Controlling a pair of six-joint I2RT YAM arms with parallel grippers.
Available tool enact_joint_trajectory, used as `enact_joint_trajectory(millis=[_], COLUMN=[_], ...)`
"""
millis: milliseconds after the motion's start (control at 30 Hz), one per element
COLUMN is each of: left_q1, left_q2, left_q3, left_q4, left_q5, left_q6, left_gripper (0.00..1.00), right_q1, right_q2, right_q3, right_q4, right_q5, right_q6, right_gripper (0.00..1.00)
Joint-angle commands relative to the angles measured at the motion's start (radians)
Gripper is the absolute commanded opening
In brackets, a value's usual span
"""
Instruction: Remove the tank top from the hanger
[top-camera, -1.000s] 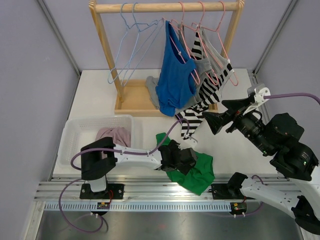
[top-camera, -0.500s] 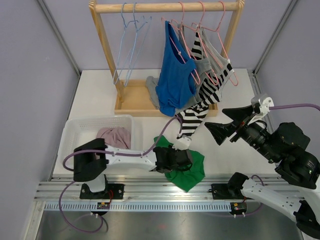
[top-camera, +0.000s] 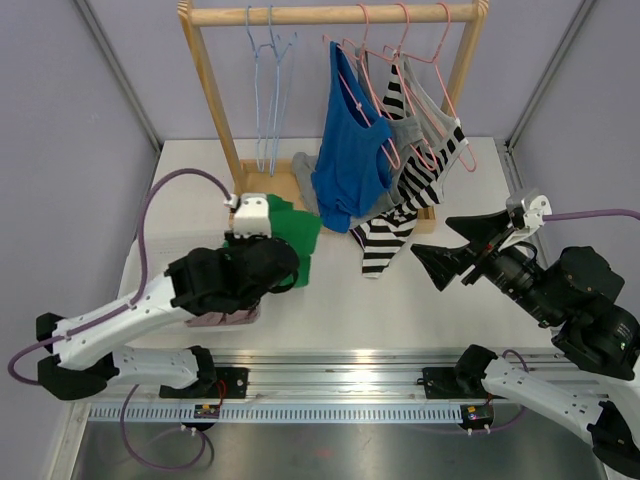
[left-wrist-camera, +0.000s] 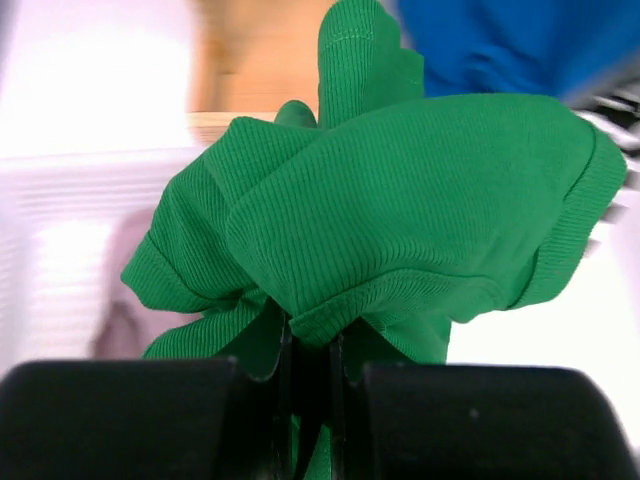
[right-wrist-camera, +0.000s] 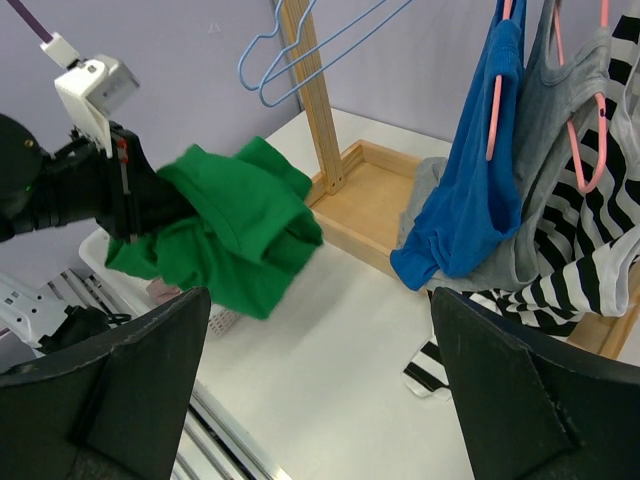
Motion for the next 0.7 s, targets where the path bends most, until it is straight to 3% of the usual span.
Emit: enact_joint_trajectory(millis=[0,100,200,333,400,467,533,600,667], left_q1=[0.132,0.244,0.491,0.786,0.917,0.961,0.966,0.966,0.966], left_q2=[-0.080,-0.144,-0.228,-0.286,-0.276,-0.262,-0.253,-0.272,-0.294], left_q3=[-0.002,-0.053,-0.142,-0.258,-0.317,-0.344,-0.341,-0.341,-0.341], left_q4=[-0.206,-0.218,-0.128,0.039,0.093,0.127,0.133,0.133,0.138], left_q5=[-0.130,-0.132,-0.078,0.102,0.240,0.313,0.334,0.334,0.348], left_q6=[-0.071,-0.065,0.005,0.154,0.230,0.248,0.245,0.228,0.227], left_gripper=[0.00,0.00,0.00,0.00,0.09,0.15,0.46,0.99,0.99], right_q1=[0.009,0.007,0.007,0.007,0.007,0.005,0.007,0.007,0.007], right_q2=[0.011,0.025,0.059,0.143,0.172,0.213,0.269,0.316,0.400], right_q3=[0.024,0.033,0.042,0.082,0.096,0.117,0.148,0.179,0.258], right_q4=[0.036,0.046,0.059,0.067,0.076,0.084,0.090,0.081,0.044], right_q5=[0.002,0.013,0.036,0.076,0.080,0.096,0.158,0.256,0.321], right_q6=[-0.010,-0.019,-0.016,0.013,0.028,0.032,0.035,0.036,0.032], right_gripper=[1.00,1.00,0.99,1.00,1.00,1.00,1.00,0.99,1.00])
